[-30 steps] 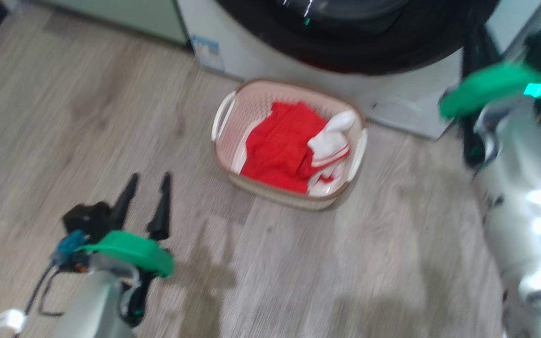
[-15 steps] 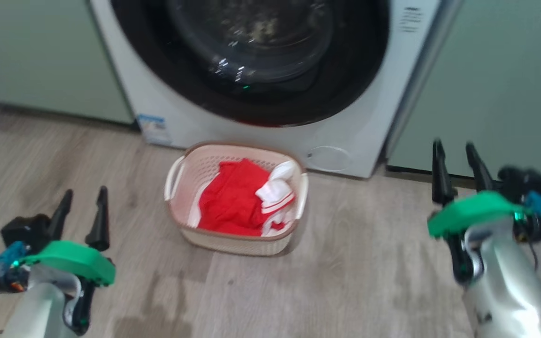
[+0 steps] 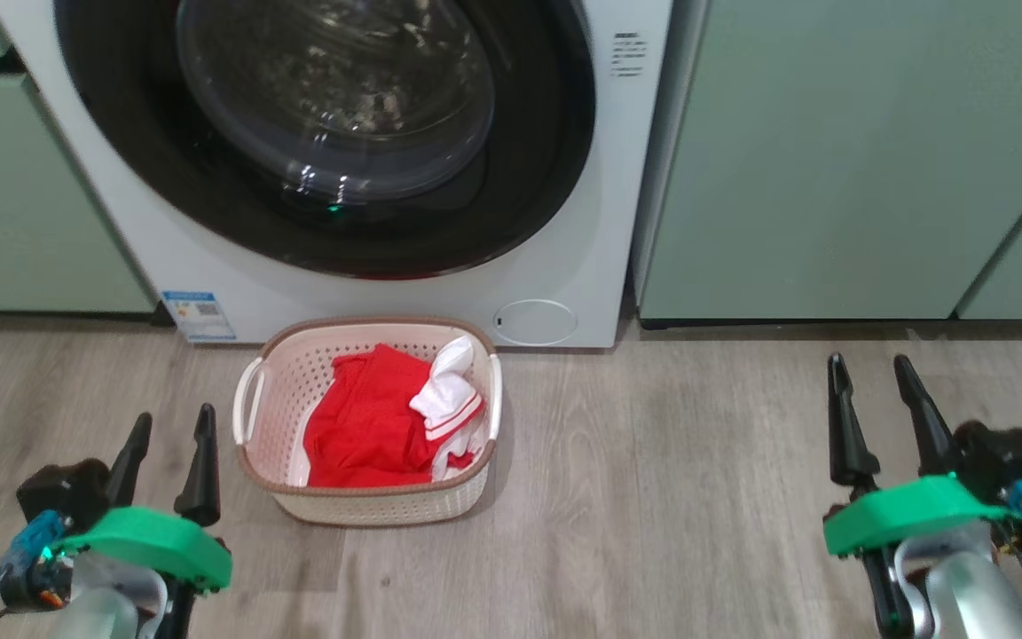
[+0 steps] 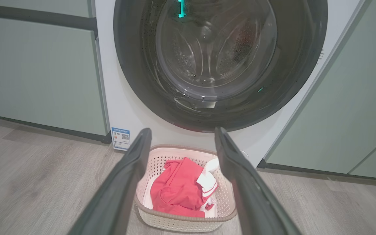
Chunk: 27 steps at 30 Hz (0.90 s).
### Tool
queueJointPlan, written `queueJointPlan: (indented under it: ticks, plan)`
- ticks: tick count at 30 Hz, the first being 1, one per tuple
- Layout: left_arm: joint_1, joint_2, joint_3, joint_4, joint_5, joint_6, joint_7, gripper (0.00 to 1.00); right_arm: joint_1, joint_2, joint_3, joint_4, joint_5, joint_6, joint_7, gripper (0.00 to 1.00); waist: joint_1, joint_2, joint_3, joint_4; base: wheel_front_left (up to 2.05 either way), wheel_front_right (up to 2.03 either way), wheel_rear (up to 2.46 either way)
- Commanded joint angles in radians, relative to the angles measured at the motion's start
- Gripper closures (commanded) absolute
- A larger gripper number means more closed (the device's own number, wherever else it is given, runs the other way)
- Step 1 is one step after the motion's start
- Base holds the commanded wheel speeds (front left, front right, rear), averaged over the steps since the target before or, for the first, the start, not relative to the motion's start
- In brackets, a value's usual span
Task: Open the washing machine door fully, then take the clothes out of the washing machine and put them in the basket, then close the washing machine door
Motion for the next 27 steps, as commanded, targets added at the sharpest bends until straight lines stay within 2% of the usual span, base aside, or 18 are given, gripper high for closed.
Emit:
queueJointPlan:
  ticks: [1, 7, 27]
  plan:
    - [-0.033, 0.019, 0.035, -0.031, 0.0, 0.001, -0.007, 0.0, -0.008, 0.006, 0.019, -0.045, -0.005, -0.001, -0.006, 0.0, 0.0, -0.0001, -0.008, -0.014, 0.0, 0.0, 0.0]
    - [-0.014, 0.005, 0.044, -0.049, 0.012, 0.001, -0.007, 0.0, 0.039, 0.009, 0.013, -0.071, -0.004, -0.001, -0.006, 0.0, 0.0, -0.0001, -0.016, -0.034, 0.0, 0.0, 0.0]
    - [-0.01, 0.029, 0.031, -0.039, 0.014, 0.001, -0.007, 0.0, 0.061, 0.014, -0.032, -0.061, -0.029, -0.001, -0.006, 0.0, 0.0, -0.0001, -0.019, -0.034, 0.0, 0.0, 0.0]
